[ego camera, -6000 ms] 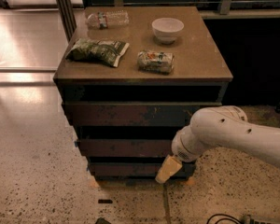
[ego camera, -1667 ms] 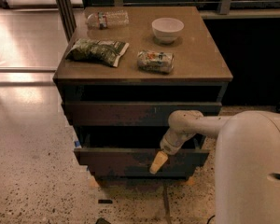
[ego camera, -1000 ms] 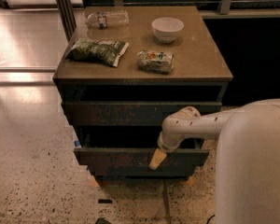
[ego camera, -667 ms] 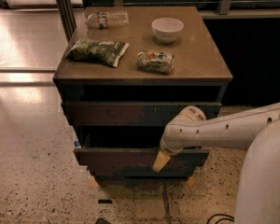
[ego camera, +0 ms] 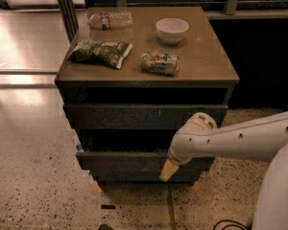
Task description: Open middle drawer
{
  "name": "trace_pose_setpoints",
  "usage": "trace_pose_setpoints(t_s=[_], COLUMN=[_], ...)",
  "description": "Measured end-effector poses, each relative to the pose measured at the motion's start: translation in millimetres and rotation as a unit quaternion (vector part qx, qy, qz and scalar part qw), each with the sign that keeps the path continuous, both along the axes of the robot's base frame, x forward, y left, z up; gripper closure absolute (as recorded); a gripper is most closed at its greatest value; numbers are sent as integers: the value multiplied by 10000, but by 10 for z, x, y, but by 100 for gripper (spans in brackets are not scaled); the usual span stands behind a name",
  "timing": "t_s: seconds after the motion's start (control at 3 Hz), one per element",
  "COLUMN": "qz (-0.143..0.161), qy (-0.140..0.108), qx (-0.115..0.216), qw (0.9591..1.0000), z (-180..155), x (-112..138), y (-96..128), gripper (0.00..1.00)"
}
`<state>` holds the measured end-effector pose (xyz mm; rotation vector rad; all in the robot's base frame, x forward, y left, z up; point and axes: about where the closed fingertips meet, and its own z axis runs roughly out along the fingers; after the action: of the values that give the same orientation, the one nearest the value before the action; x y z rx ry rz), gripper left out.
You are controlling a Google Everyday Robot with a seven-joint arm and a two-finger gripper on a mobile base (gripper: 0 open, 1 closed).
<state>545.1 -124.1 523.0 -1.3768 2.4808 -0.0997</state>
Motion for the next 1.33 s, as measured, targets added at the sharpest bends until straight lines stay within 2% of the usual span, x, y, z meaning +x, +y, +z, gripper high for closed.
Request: trace_pose_setpoints(t_s=[0.33, 0.67, 1.0, 1.33], qz=[-58, -202, -210, -289], qy=[241, 492, 498, 653], qx=[210, 707, 700, 732], qw=[9995, 9961, 9961, 9948], z=[-144, -467, -465, -681], x=[52, 146, 139, 88], y=[-42, -249, -238, -190], gripper=[0, 0, 0, 0])
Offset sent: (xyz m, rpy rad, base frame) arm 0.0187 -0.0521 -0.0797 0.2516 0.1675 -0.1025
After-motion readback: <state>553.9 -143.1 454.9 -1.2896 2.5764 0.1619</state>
